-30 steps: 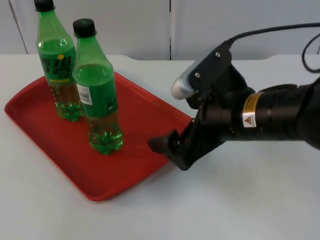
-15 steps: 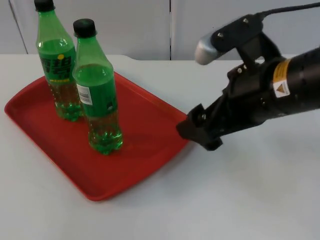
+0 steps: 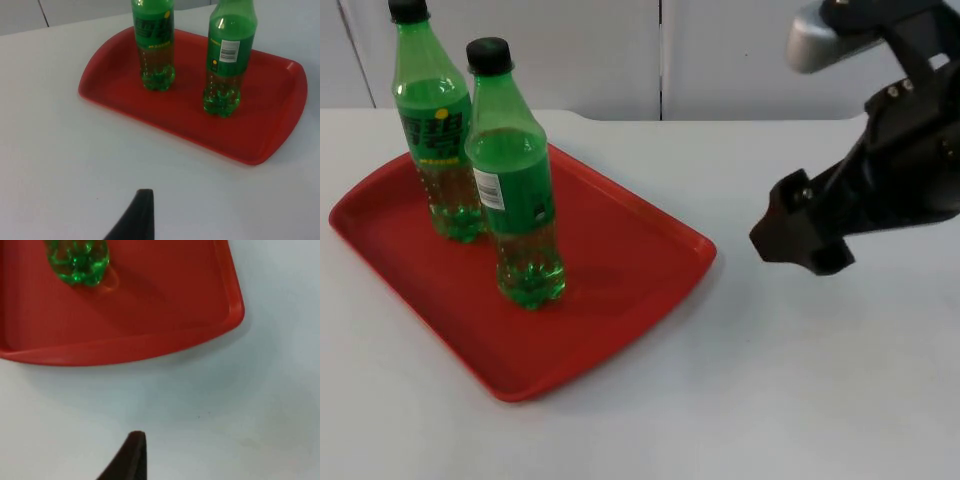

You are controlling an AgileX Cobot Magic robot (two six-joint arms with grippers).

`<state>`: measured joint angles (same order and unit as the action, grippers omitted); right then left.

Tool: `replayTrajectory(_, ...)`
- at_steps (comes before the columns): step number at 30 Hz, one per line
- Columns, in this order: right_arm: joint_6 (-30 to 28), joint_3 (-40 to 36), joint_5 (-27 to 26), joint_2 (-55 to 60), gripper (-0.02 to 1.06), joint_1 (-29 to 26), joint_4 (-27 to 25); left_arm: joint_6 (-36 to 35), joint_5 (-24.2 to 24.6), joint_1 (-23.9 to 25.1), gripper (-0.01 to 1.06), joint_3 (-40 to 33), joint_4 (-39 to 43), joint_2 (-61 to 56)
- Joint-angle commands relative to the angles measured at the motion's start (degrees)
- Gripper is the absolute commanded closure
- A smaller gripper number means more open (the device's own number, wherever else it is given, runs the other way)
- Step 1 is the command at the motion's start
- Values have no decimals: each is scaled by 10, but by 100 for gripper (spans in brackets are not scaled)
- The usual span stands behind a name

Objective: Place the bottle upright on the tray.

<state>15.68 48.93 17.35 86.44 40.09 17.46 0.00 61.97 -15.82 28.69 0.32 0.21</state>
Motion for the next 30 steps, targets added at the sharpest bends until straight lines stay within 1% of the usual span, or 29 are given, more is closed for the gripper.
replayTrajectory(1,2,-1,27,-31,-1,18,-2,0,-4,-3,0,-4,3,-2)
replayTrajectory(10,2,-1,54,-87,-1,45,-2,0,-4,-3,0,-4,3,-2)
replayTrajectory(12,2,-1,70,-108,-1,46,-12,0,-4,-3,0,-4,3,-2)
replayTrajectory(15,2,-1,97,-140,-1,46,-12,0,-4,-3,0,-4,3,-2)
replayTrajectory(16,2,-1,97,-140,-1,46,-12,0,-4,-3,0,-4,3,-2)
replayTrajectory(19,2,-1,118,-175,-1,46,-12,0,-4,-3,0,-4,3,-2)
replayTrajectory(27,2,-30,120,-256,-1,46,-12,0,-4,-3,0,-4,3,-2)
replayTrajectory(30,2,-55,123,-311,-1,46,-12,0,-4,-3,0,-4,3,-2)
